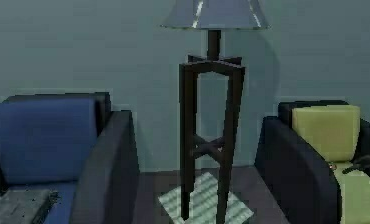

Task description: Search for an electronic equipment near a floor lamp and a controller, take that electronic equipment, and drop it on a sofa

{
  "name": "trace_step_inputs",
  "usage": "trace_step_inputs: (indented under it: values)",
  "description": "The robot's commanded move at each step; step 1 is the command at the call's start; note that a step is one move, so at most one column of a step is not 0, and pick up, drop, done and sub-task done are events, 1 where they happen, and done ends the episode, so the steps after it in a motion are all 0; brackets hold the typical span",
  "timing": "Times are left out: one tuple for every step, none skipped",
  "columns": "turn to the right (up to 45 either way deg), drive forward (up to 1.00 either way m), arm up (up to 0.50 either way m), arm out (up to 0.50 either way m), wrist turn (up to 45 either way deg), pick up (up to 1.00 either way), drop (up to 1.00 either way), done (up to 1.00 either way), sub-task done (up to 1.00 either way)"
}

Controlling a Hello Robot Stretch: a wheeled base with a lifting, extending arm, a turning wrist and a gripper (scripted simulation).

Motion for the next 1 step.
trace_step_inputs:
  values:
    - [-45.0, 0.0, 0.0, 0.0, 0.0, 0.0, 0.0, 0.0, 0.0]
